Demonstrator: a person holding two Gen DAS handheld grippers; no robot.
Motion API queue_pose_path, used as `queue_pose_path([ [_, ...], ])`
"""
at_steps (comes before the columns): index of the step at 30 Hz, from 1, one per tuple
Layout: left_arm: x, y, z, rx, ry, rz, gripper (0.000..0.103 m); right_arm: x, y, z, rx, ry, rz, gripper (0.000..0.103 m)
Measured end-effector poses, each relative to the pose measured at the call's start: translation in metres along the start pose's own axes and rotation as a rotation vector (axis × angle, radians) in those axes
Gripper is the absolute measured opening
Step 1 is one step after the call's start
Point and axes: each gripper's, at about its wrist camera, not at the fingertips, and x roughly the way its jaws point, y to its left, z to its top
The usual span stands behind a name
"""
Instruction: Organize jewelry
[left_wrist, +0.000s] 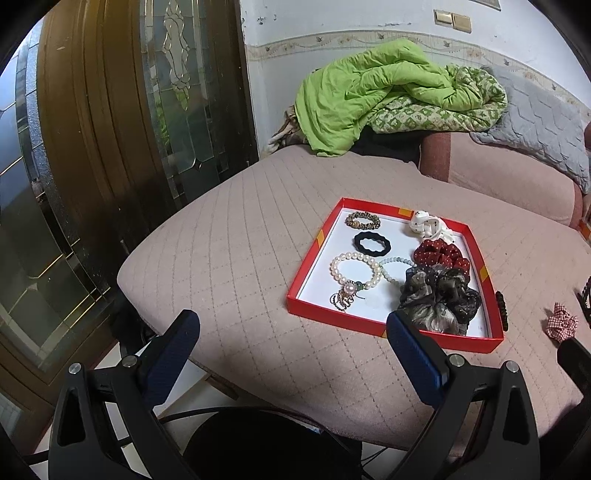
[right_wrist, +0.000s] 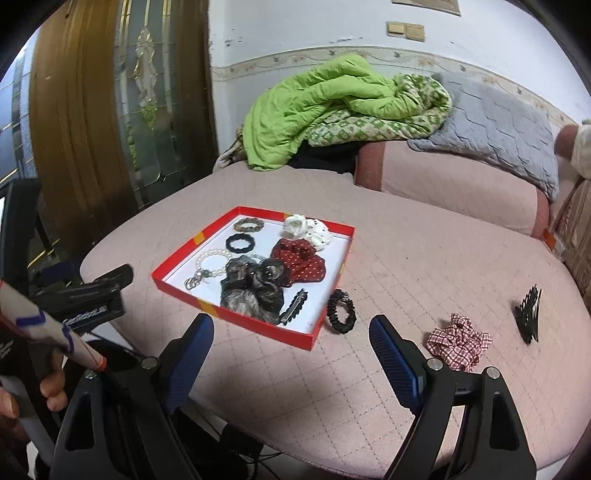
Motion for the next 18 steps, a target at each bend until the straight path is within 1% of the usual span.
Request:
queue_pose_path([
  [8, -0.002, -0.0016, -0.0009, 0.008, -0.019, 0.009, 0.101, 0.0038, -0.0044, 0.0009, 0.015, 0.006, -0.014, 0.09],
  [18, -0.0045, -0.0047, -0.0018, 0.018, -0.02, 0.013, 0.101, 0.0083, -0.0086, 0.0023, 0.022, 0.018, -0.033, 0.09],
])
